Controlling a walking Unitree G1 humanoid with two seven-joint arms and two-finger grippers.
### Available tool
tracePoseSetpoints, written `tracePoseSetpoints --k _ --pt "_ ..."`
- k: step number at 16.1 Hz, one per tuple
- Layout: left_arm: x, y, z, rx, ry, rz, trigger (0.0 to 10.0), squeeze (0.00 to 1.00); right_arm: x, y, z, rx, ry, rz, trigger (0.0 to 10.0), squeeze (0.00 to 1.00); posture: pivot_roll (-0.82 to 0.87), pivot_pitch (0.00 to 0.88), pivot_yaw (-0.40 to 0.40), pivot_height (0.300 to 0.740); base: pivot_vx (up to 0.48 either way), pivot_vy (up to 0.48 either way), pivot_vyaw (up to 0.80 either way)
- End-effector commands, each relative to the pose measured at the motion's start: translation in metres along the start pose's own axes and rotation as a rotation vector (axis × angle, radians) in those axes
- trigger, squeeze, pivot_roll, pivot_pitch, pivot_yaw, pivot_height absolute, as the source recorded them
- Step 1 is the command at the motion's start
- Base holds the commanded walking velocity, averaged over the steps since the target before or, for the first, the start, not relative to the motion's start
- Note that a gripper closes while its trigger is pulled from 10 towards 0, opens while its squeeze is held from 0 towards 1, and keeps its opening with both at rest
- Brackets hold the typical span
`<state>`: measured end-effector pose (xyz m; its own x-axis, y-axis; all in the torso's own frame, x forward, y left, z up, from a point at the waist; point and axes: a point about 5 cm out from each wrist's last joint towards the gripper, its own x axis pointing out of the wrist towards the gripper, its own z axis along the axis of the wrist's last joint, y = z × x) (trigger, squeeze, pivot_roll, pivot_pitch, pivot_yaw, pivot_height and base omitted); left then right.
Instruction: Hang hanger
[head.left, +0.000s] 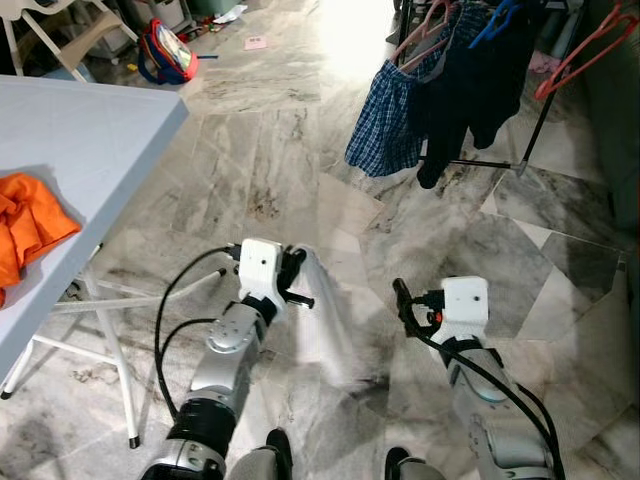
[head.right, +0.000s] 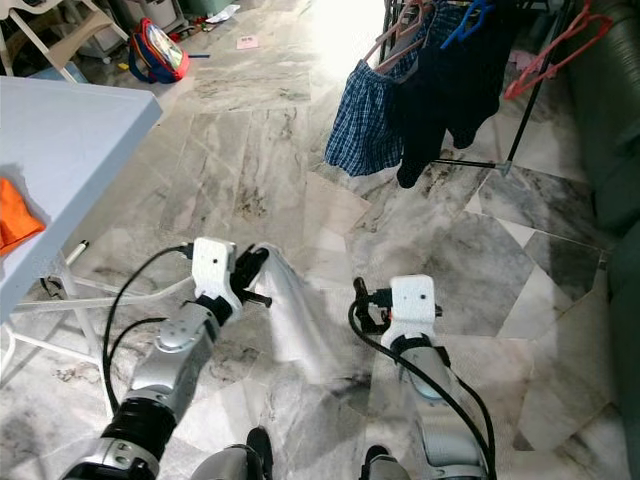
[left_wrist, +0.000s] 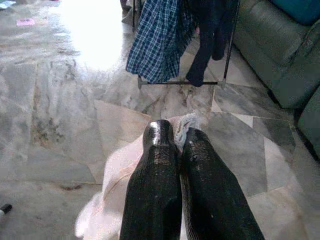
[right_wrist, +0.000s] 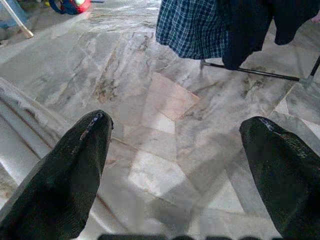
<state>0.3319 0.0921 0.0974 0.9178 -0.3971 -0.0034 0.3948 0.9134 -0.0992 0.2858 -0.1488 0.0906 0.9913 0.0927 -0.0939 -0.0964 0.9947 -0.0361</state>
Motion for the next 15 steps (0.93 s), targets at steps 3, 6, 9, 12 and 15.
tracePoseSetpoints --k 3,6,9,12,15 --pt "0.003 -0.003 0.007 -0.054 -0.037 -0.016 10.0 0.00 -0.001 -0.015 0.018 -0.005 -0.112 -0.147 10.0 1.00 -0.02 0.204 0.053 0.740 0.000 0.000 0.00" --pt "0.009 -0.003 0.019 -0.071 -0.077 -0.020 10.0 0.00 -0.004 -0.030 0.025 -0.026 -0.150 -0.236 10.0 1.00 -0.02 0.207 0.052 0.740 0.000 0.000 0.00" --pt "0.013 -0.004 0.021 -0.070 -0.081 -0.028 10.0 0.00 -0.004 -0.031 0.021 -0.028 -0.139 -0.242 10.0 0.16 -0.03 0.184 0.040 0.740 0.000 0.000 0.00" --pt "0.013 -0.005 0.011 -0.057 -0.044 -0.021 10.0 0.00 0.002 -0.027 0.028 -0.057 -0.130 -0.208 10.0 0.00 -0.07 0.155 -0.006 0.740 0.000 0.000 0.00" --pt "0.016 -0.011 0.006 -0.037 -0.022 -0.034 10.0 0.00 0.009 -0.030 0.039 -0.135 -0.128 -0.163 10.0 0.00 -0.09 0.127 -0.045 0.740 0.000 0.000 0.00"
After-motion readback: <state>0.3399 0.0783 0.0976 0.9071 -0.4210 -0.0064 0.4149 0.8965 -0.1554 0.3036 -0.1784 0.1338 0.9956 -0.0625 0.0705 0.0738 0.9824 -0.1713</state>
